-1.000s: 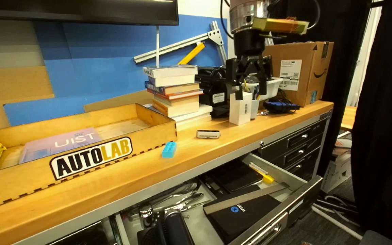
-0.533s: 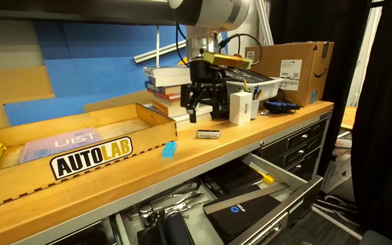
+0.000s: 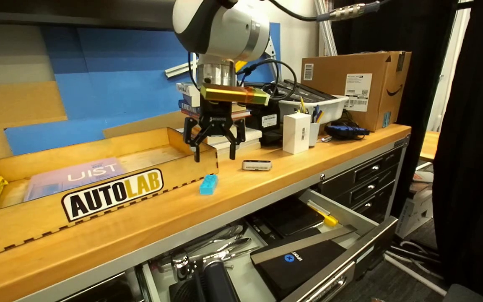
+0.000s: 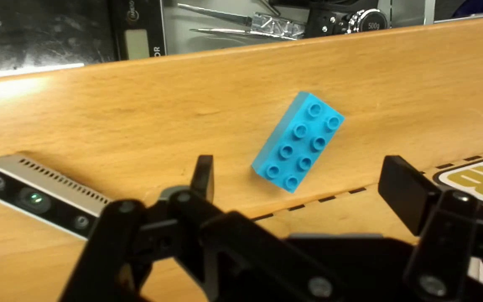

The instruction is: Put the blue object in the open drawer and close it

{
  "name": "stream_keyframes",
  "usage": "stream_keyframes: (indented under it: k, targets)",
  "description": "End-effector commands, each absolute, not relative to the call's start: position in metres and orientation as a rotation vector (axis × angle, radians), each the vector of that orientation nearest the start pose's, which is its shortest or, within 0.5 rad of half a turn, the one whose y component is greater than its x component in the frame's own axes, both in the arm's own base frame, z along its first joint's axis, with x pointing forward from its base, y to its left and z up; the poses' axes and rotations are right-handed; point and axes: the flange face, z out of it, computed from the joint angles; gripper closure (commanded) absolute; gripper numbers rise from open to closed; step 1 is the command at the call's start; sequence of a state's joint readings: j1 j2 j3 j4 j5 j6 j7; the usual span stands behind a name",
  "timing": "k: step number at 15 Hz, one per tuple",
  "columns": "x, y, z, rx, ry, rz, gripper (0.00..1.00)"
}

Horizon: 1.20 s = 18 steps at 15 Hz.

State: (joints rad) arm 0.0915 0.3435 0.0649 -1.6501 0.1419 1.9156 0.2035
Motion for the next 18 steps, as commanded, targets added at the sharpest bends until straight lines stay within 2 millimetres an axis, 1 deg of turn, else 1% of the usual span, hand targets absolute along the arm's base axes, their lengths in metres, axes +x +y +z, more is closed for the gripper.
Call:
stream_keyframes:
  k: [1,2,4,6,8,10,11,12,13,14,16,17,18]
  targets:
    - [0.653,0.136,0.401,-3.026,0.317,0.15,0.0]
    - [0.653,0.142,0.396,-3.038,0.34,0.161,0.0]
    - [0.65,0.15,0.387,-3.069,0.447,0.169,0.0]
    - [0.649,0.153,0.377,-3.087,0.561,0.151,0.0]
    - [0.651,0.147,0.368,-3.097,0.66,0.171,0.0]
    - [0.651,0.138,0.362,-3.084,0.722,0.189,0.0]
    - [0.651,0.133,0.359,-3.076,0.745,0.189,0.25]
    - [0.651,0.127,0.356,-3.079,0.764,0.189,0.26]
    - [0.651,0.123,0.355,-3.075,0.787,0.172,0.32]
    - [0.65,0.12,0.355,-3.079,0.796,0.156,0.42]
    - [0.649,0.113,0.355,-3.086,0.809,0.162,0.58]
    - [0.647,0.11,0.358,-3.097,0.79,0.186,0.64]
    - [0.646,0.106,0.358,-3.107,0.783,0.196,0.73]
